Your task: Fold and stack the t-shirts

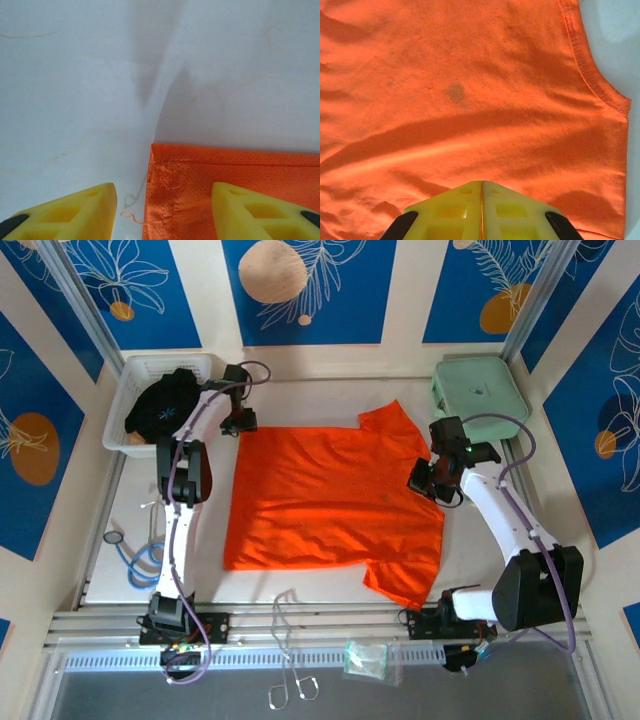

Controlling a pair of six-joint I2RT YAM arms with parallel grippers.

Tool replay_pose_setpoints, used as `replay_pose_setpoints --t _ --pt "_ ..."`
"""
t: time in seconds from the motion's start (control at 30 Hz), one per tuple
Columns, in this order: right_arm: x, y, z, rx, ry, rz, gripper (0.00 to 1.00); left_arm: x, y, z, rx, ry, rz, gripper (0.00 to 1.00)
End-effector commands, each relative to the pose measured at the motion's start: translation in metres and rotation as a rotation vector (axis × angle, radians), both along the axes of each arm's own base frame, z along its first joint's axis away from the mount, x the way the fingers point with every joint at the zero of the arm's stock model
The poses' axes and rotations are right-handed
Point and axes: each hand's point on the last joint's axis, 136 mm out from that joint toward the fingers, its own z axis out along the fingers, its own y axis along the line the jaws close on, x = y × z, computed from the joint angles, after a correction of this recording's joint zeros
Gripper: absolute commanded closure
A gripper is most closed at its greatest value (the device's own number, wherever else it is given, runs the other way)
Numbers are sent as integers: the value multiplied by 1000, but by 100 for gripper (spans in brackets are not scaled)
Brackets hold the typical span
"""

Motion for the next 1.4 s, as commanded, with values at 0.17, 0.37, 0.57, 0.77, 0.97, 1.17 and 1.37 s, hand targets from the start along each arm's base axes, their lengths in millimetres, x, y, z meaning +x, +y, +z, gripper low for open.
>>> replay_pose_setpoints --t 0.17,0.37,0.57,0.77,0.97,1.17,1.37 --pt "-8 9 0 37 11 18 90 -10 5 -32 22 99 -28 48" --pt "-9 10 0 41 12 20 90 -16 6 -48 53 149 -6 52" --pt "-8 10 -1 45 8 20 90 -27 -1 -48 95 176 -11 71" --pt "13 7 7 43 -41 51 82 -41 -5 -47 75 180 -5 100" --pt "76 -17 17 36 -95 58 66 -55 -9 0 10 80 9 100" --pt "158 -33 -11 -54 -39 119 54 -57 -15 59 -38 -30 -10 100" --pt "218 -39 -52 -123 23 193 42 -53 -16 58 -31 -30 -36 100"
